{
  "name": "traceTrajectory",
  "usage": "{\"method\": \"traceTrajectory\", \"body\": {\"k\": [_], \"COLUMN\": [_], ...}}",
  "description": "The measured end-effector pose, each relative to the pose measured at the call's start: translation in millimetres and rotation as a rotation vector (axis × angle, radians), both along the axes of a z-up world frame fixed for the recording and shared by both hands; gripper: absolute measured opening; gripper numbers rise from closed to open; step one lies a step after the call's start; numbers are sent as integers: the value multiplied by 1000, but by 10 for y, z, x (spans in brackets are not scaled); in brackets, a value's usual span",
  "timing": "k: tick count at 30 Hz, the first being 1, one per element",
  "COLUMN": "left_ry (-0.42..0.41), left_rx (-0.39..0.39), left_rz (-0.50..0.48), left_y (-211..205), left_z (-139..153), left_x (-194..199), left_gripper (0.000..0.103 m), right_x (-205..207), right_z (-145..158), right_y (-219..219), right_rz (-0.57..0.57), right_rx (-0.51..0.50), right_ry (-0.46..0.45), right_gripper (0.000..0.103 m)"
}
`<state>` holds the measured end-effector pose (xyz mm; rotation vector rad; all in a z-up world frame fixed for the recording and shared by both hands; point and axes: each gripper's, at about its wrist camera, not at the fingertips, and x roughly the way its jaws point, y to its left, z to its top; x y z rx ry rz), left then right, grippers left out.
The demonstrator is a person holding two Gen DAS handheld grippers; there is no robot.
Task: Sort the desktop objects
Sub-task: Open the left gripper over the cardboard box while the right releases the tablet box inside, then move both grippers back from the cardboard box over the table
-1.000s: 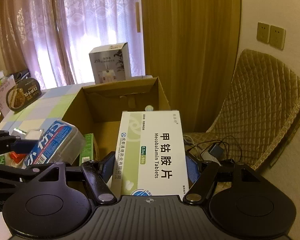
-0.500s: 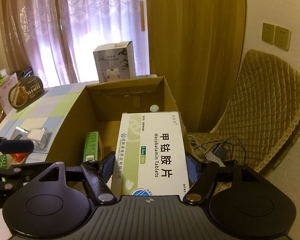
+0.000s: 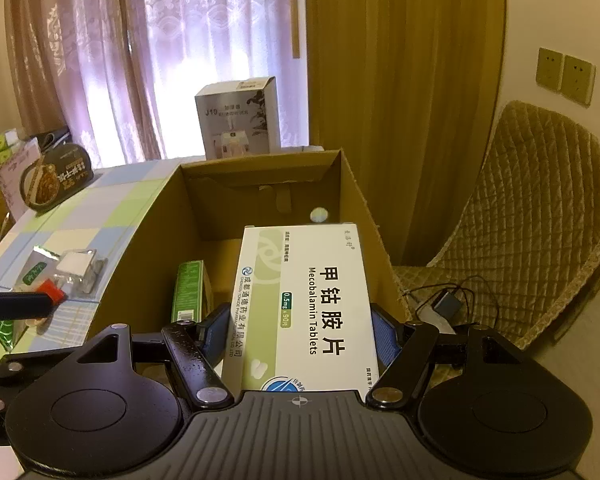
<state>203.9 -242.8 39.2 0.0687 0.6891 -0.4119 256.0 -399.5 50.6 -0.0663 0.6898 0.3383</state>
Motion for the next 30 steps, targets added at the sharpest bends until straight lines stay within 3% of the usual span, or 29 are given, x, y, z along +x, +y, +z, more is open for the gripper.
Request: {"method": "traceTrajectory", "body": {"k": [5,14,24,30], "left_ry": [6,13,41,68], "left_rx": [-4,-3,23,51], "left_rz": [12,47,102,163], "left_y": [62,255,620,926], "left_z": [-18,-27,-90,-176], "left_x": [-42,-207,-540,-747], "left_gripper": [67,67,74,80], "right_x": [-27,-304,-876,-1184], "right_z": [7,156,149,106], "right_y": [-31,-80,177,444], "right_rz": [-17,-44,5,80], "right_rx": [9,73,158,151], "right_ry": [-18,-39,18,53], "right_gripper": [73,75,77,81]}}
